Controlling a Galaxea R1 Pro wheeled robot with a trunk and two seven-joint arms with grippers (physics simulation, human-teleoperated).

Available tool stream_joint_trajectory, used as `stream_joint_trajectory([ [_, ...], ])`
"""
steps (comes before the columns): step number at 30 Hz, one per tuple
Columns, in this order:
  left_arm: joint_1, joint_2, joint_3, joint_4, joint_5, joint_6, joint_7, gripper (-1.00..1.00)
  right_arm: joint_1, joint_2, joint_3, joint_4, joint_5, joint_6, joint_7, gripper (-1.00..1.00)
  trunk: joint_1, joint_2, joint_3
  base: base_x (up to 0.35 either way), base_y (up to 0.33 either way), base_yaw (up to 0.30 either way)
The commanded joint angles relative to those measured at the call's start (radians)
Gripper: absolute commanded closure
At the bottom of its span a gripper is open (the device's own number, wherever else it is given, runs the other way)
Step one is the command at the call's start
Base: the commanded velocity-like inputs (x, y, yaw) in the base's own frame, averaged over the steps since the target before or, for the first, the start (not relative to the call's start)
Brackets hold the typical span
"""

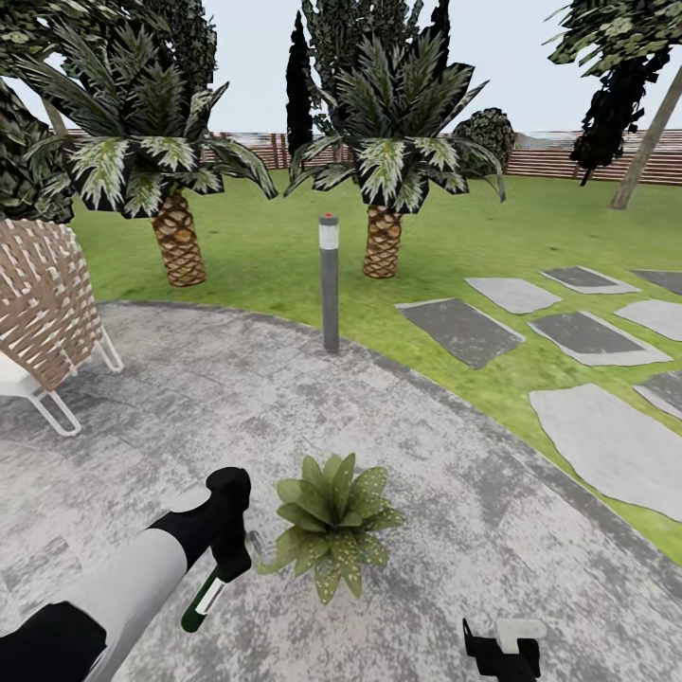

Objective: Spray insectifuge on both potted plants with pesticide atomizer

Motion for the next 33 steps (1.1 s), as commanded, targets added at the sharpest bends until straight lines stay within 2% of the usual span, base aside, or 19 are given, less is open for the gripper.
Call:
stream_joint_trajectory([
  [1, -0.001, 0.001, -0.004, -0.002, -0.006, 0.008, -0.009, 1.0, -0.001, 0.0, 0.009, 0.001, -0.007, -0.003, -0.005, -1.0, 0.0, 0.0, -0.001, 0.013, 0.023, 0.0],
  [5, 0.002, 0.008, -0.003, 0.0, -0.006, 0.008, -0.009, 1.0, 0.0, 0.0, 0.009, 0.0, -0.007, -0.003, -0.006, -1.0, 0.0, 0.0, -0.001, 0.004, 0.007, 0.0],
  [10, 0.012, 0.033, 0.002, 0.008, -0.004, 0.009, 0.001, 1.0, 0.0, 0.0, 0.009, -0.001, -0.007, -0.002, -0.005, -1.0, 0.0, 0.0, -0.001, 0.0, 0.0, -0.007],
  [17, 0.017, 0.02, 0.009, 0.008, 0.001, 0.009, 0.048, 1.0, -0.001, 0.0, 0.009, -0.001, -0.007, -0.003, -0.006, -1.0, 0.0, 0.0, -0.001, 0.0, 0.0, -0.235],
  [29, 0.018, 0.016, 0.011, 0.014, 0.01, 0.008, 0.05, 1.0, -0.001, 0.0, 0.009, -0.001, -0.007, -0.003, -0.006, -1.0, 0.0, 0.0, -0.001, -0.014, 0.011, -0.299],
  [33, 0.018, 0.016, 0.01, 0.015, 0.011, 0.008, 0.05, 1.0, 0.0, 0.0, 0.009, -0.001, -0.007, -0.003, -0.006, -1.0, 0.0, 0.0, -0.001, -0.179, 0.205, -0.086],
])
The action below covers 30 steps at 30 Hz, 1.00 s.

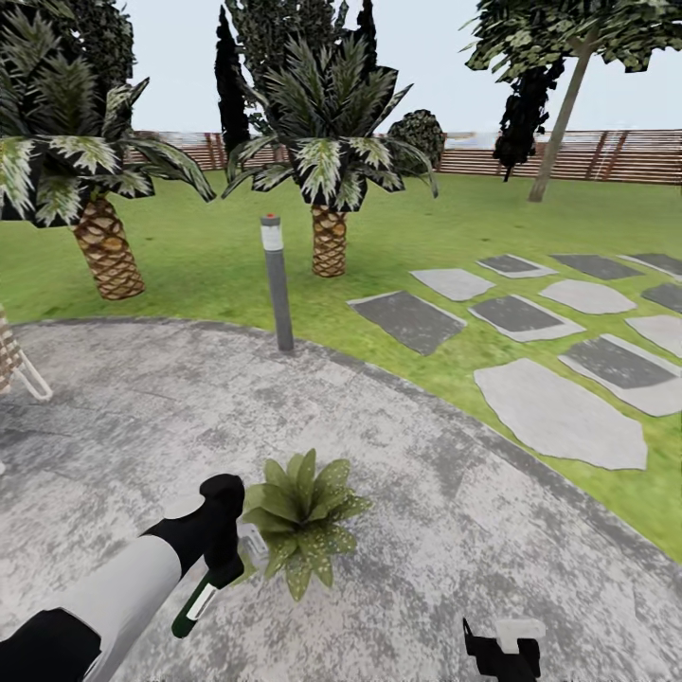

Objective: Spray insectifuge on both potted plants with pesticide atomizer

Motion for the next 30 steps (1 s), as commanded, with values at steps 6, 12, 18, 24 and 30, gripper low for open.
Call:
stream_joint_trajectory([
  [6, 0.0, 0.001, -0.005, -0.002, -0.006, 0.007, -0.009, 1.0, -0.002, 0.0, 0.009, 0.001, -0.006, -0.003, -0.005, -1.0, 0.0, 0.0, -0.001, -0.008, 0.277, -0.004],
  [12, 0.0, 0.001, -0.005, -0.002, -0.004, 0.007, -0.009, 1.0, -0.002, 0.0, 0.009, 0.001, -0.006, -0.002, -0.005, -1.0, 0.0, 0.0, -0.001, 0.087, 0.142, 0.0],
  [18, 0.052, 0.012, -0.007, -0.002, -0.014, 0.004, -0.009, 1.0, -0.001, 0.0, 0.009, 0.002, -0.006, -0.003, -0.005, -1.0, 0.0, 0.0, -0.001, 0.002, 0.003, 0.0],
  [24, 0.054, 0.014, 0.032, -0.015, -0.007, 0.006, -0.006, 1.0, -0.001, 0.0, 0.009, 0.002, -0.006, -0.003, -0.005, -1.0, 0.0, 0.0, -0.001, 0.0, 0.0, 0.0],
  [30, 0.044, 0.004, 0.056, -0.019, -0.018, 0.006, -0.006, 1.0, -0.001, -0.001, 0.009, 0.002, -0.005, -0.003, -0.005, -1.0, 0.0, 0.0, -0.001, 0.0, 0.0, 0.0],
])
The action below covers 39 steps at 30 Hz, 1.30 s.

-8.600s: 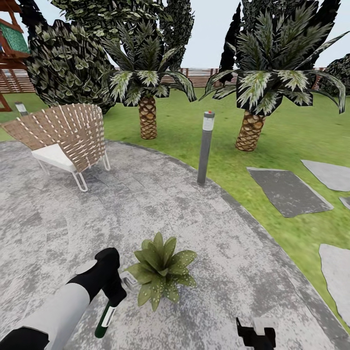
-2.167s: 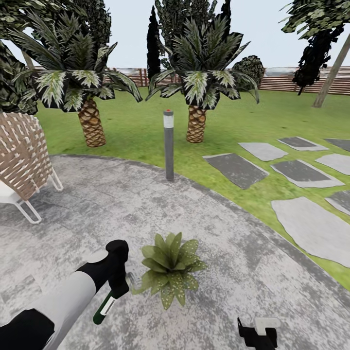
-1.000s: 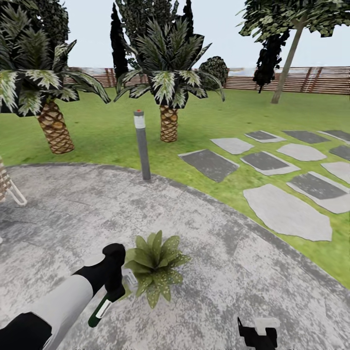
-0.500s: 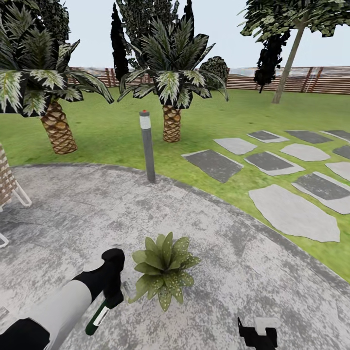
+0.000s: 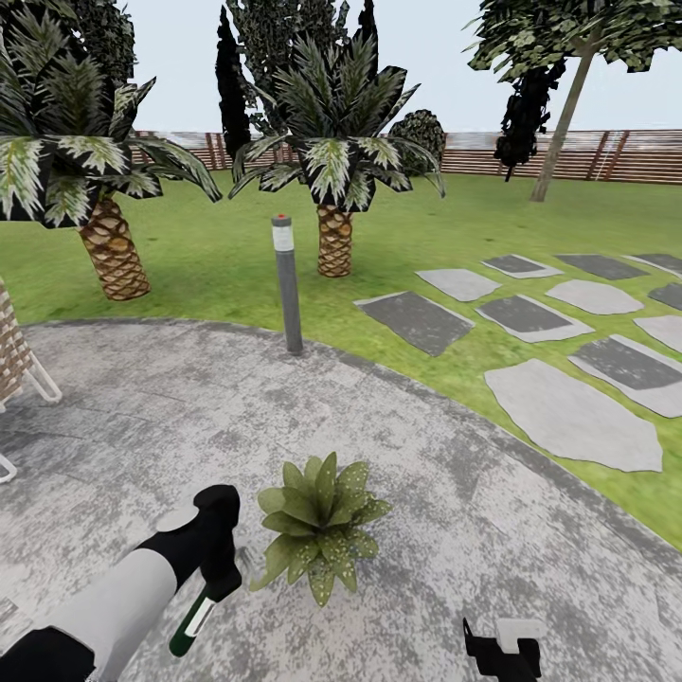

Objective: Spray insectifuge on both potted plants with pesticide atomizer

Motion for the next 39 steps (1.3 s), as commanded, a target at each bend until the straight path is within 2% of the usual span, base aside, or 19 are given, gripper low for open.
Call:
stream_joint_trajectory([
  [1, -0.001, 0.0, -0.004, -0.002, -0.007, 0.007, -0.01, 1.0, -0.001, 0.0, 0.009, 0.001, -0.006, -0.003, -0.005, -1.0, 0.0, 0.0, -0.001, 0.0, 0.0, 0.0],
  [6, -0.001, 0.014, -0.003, 0.006, -0.009, 0.004, -0.011, 1.0, -0.001, 0.001, 0.01, 0.001, -0.006, -0.003, -0.003, -1.0, 0.0, 0.0, -0.001, 0.0, 0.0, 0.0],
  [9, -0.004, 0.009, -0.009, 0.004, -0.009, 0.003, -0.014, 1.0, -0.001, 0.001, 0.01, 0.001, -0.006, -0.003, -0.003, -1.0, 0.0, 0.0, -0.001, 0.0, 0.0, 0.0],
  [11, -0.008, 0.001, -0.012, 0.002, -0.01, 0.005, -0.019, 1.0, -0.001, 0.001, 0.009, 0.001, -0.006, -0.003, -0.003, -1.0, 0.0, 0.0, -0.001, 0.0, 0.0, 0.0],
  [13, -0.01, -0.018, -0.013, -0.002, -0.01, 0.006, -0.022, 1.0, -0.001, 0.001, 0.009, 0.001, -0.006, -0.003, -0.003, -1.0, 0.0, 0.0, -0.001, 0.0, 0.0, 0.0],
  [15, -0.037, -0.046, -0.015, 0.005, -0.009, 0.007, -0.026, 1.0, -0.001, 0.001, 0.009, 0.001, -0.006, -0.003, -0.003, -1.0, 0.0, 0.0, -0.001, 0.0, 0.0, 0.0],
  [18, -0.057, -0.053, -0.019, 0.012, -0.007, 0.008, -0.029, 1.0, -0.001, 0.001, 0.009, 0.001, -0.006, -0.003, -0.003, -1.0, 0.0, 0.0, -0.001, 0.0, 0.0, 0.0],
  [21, -0.05, -0.039, -0.038, 0.015, -0.006, 0.007, -0.029, 1.0, -0.001, 0.001, 0.009, 0.001, -0.006, -0.003, -0.003, -1.0, 0.0, 0.0, -0.001, 0.0, 0.0, 0.0],
  [23, -0.046, -0.021, -0.04, 0.015, -0.006, 0.006, -0.029, 1.0, -0.001, 0.0, 0.009, 0.001, -0.006, -0.003, -0.003, -1.0, 0.0, 0.0, -0.001, 0.0, 0.0, 0.0],
  [25, -0.041, 0.01, -0.043, 0.016, -0.007, 0.004, -0.029, 1.0, 0.0, -0.001, 0.009, 0.001, -0.006, -0.003, -0.003, -1.0, 0.0, 0.0, -0.001, 0.0, 0.0, 0.0],
  [28, -0.028, 0.031, -0.044, 0.016, -0.007, 0.002, -0.028, 1.0, 0.0, 0.0, 0.009, 0.001, -0.006, -0.003, -0.003, -1.0, 0.0, 0.0, -0.001, 0.0, 0.0, 0.0],
  [33, -0.018, 0.029, -0.04, 0.016, -0.005, -0.041, -0.024, 1.0, -0.001, 0.001, 0.01, 0.001, -0.006, -0.003, -0.003, -1.0, 0.0, 0.0, -0.001, 0.0, 0.0, 0.0],
  [39, -0.018, 0.026, -0.027, 0.014, 0.005, -0.049, -0.02, 1.0, -0.001, 0.002, 0.01, 0.001, -0.006, -0.003, -0.003, -1.0, 0.0, 0.0, -0.001, -0.01, 0.009, -0.001],
])
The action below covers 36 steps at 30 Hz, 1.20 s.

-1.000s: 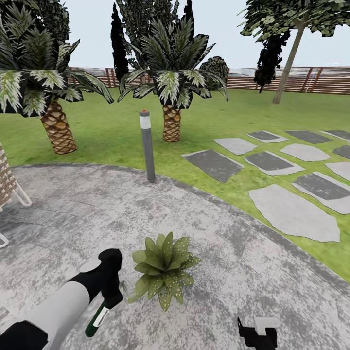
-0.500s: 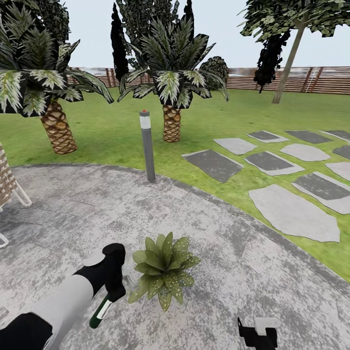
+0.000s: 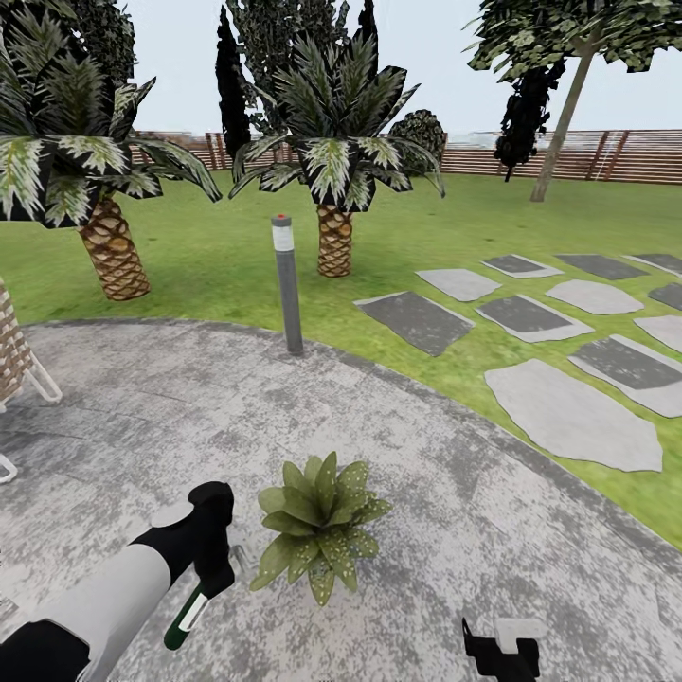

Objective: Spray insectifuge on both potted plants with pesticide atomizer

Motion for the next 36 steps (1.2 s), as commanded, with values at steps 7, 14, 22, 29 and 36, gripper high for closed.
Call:
stream_joint_trajectory([
  [7, 0.0, 0.0, -0.004, -0.003, -0.006, 0.008, -0.006, 1.0, -0.001, 0.0, 0.009, 0.001, -0.006, -0.003, -0.004, -1.0, 0.0, 0.0, -0.001, -0.225, 0.22, -0.26],
  [14, 0.0, -0.001, -0.002, -0.007, -0.006, 0.01, -0.006, 1.0, -0.001, 0.003, 0.009, 0.001, -0.006, -0.003, -0.003, -1.0, 0.0, 0.0, -0.001, -0.244, 0.233, -0.127],
  [22, 0.0, 0.0, -0.003, -0.003, -0.006, 0.011, -0.006, 1.0, -0.001, 0.004, 0.009, 0.001, -0.006, -0.003, -0.005, -1.0, 0.0, 0.0, 0.0, -0.031, 0.227, -0.015],
  [29, 0.0, 0.001, -0.004, -0.002, -0.006, 0.009, -0.006, 1.0, -0.001, 0.003, 0.009, 0.001, -0.006, -0.003, -0.005, -1.0, 0.0, 0.0, 0.005, 0.0, 0.061, -0.191],
  [36, 0.0, 0.001, -0.006, -0.003, -0.008, 0.008, -0.006, 1.0, 0.0, 0.003, 0.009, 0.001, -0.007, -0.003, -0.005, -1.0, 0.0, 0.0, 0.01, 0.0, 0.001, -0.16],
])
